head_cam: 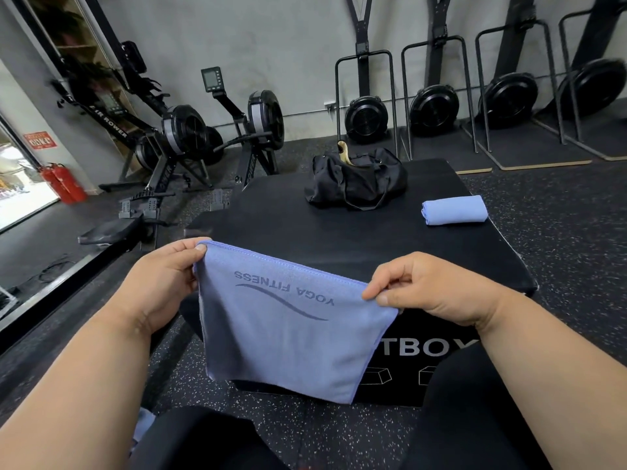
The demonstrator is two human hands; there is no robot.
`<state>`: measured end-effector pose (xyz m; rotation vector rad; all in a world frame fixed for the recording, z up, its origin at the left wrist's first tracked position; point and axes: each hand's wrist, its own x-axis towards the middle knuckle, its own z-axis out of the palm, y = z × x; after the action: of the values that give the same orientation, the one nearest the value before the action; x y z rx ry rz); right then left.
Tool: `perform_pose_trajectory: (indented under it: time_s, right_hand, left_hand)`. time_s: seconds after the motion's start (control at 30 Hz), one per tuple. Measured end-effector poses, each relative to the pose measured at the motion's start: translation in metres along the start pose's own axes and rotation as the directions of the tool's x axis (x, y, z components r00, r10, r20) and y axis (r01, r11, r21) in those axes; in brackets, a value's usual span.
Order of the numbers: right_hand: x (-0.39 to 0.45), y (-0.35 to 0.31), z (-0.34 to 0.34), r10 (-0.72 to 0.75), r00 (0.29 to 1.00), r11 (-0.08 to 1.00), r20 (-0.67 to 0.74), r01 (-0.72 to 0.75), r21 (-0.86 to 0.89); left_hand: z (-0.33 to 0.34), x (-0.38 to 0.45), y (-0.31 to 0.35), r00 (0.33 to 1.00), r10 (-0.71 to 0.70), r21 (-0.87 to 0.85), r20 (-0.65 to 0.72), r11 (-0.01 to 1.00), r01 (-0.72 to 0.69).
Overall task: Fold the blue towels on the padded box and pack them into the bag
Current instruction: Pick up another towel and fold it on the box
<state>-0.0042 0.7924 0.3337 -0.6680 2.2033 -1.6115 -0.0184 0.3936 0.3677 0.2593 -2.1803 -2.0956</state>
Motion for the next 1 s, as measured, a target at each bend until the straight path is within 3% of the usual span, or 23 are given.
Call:
perform_pose_trajectory:
  time_s: [0.33,0.53,0.83,1.0]
  right_hand:
    - [0.006,0.011,0.002,0.018,0.994,1.0,-0.107,-0.016,0.019]
    - [0.011,0.014,0.004,0.01,0.961,1.0,-0.278,-0.011,-0.003]
    - [0.022,0.007,0.036,0.102,0.915,0.956,-0.39,0.019,0.293]
    - [0.031,-0.003,0.08,0.191,0.91,0.917,-0.368,-0.031,0.399]
  left_hand:
    - [-0.007,0.001,-0.012,0.998,-0.059,0.034,-0.011,0.998,0.059]
    - [-0.005,0.004,-0.03,0.989,-0.145,0.017,-0.027,0.989,0.146]
    - [0.059,-0.039,-0.035,0.984,-0.175,-0.049,-0.02,0.983,0.174]
    - [0.108,-0.074,-0.036,0.98,-0.181,-0.048,0.088,0.981,0.186]
